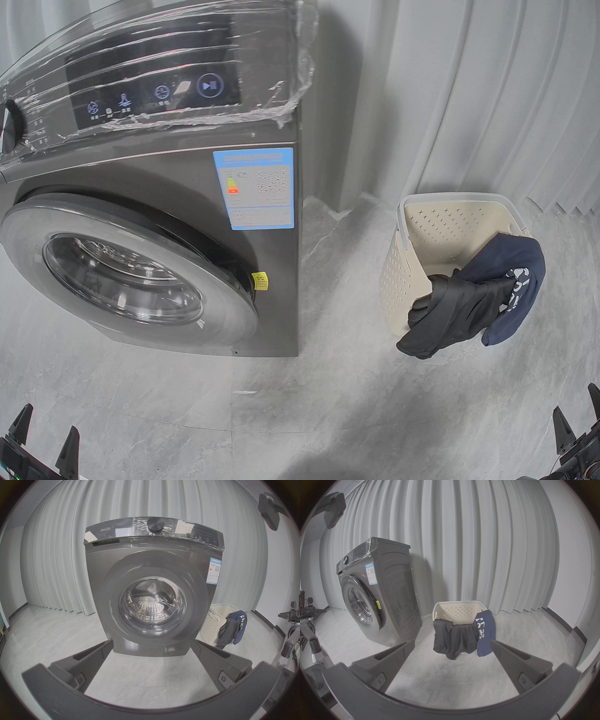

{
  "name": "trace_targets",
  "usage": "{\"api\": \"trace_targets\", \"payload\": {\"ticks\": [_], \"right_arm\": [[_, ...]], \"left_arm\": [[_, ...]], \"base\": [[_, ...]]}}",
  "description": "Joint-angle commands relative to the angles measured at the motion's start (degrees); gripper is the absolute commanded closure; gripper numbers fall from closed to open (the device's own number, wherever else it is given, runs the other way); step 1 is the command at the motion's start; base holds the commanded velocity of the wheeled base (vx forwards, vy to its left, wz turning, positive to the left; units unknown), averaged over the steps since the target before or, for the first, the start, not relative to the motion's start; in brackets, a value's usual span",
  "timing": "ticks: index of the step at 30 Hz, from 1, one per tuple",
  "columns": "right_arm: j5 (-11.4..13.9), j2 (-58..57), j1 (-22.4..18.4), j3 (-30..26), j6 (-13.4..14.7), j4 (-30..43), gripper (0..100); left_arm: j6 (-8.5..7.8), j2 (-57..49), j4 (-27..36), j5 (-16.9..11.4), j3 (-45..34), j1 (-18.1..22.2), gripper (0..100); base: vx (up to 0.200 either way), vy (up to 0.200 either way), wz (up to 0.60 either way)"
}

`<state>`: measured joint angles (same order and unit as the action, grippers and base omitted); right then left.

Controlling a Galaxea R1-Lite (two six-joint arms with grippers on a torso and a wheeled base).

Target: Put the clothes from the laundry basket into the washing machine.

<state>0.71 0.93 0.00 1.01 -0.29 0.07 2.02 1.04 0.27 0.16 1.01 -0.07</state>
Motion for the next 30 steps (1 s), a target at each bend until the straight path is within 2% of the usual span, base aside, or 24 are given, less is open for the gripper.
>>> {"api": "trace_targets", "payload": {"ticks": [1, 26, 30], "right_arm": [[0.00, -0.22, 0.00, -0.92, -0.06, 0.01, 0], [0.00, -0.22, 0.00, -0.92, 0.03, -0.25, 0], [0.00, -0.22, 0.00, -0.92, 0.03, -0.25, 0]], "left_arm": [[0.00, -0.60, 0.00, 0.02, -0.84, -0.10, 0], [0.09, -0.60, 0.00, 0.02, -0.84, -0.01, 0], [0.09, -0.60, 0.00, 0.02, -0.84, -0.01, 0]], "base": [[0.000, 0.200, 0.00], [0.000, 0.200, 0.00], [0.000, 0.000, 0.00]]}}
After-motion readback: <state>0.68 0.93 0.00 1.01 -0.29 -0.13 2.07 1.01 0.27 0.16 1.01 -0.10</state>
